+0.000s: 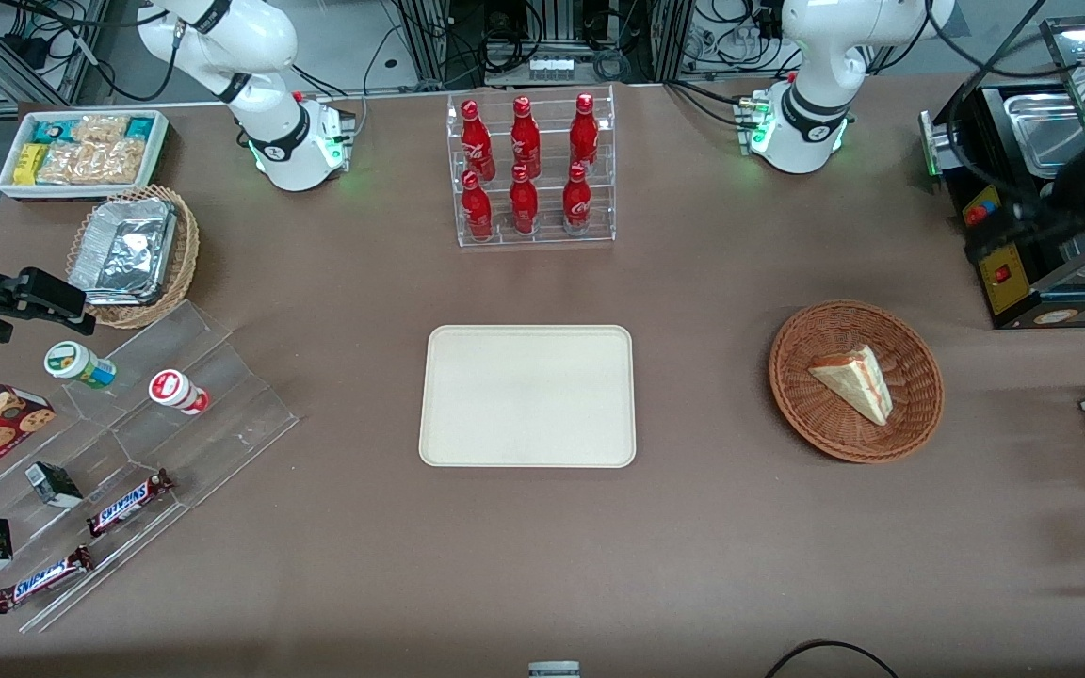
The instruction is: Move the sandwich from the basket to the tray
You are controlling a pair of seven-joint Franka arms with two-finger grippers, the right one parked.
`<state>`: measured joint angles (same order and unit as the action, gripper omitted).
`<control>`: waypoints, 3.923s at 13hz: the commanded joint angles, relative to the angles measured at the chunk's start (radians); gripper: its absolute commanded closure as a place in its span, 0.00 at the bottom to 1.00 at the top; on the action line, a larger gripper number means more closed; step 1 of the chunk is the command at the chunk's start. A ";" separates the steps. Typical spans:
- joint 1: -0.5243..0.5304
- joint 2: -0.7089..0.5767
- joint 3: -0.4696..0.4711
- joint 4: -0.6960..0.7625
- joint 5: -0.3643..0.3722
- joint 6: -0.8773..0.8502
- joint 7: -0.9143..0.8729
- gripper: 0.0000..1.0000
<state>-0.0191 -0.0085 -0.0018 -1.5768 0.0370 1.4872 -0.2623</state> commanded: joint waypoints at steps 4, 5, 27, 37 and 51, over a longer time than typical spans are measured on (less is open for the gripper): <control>0.076 0.030 0.000 -0.198 0.000 0.250 -0.259 0.00; 0.074 0.039 0.000 -0.253 0.001 0.319 -0.312 0.00; -0.021 0.203 -0.001 -0.623 0.135 0.914 -0.802 0.00; -0.018 0.167 -0.001 -0.756 0.144 0.996 -0.808 0.00; -0.119 0.104 -0.007 -0.579 0.162 0.680 -0.816 1.00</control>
<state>-0.0823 0.1403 -0.0105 -2.2675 0.1793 2.3540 -1.0886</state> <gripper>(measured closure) 0.709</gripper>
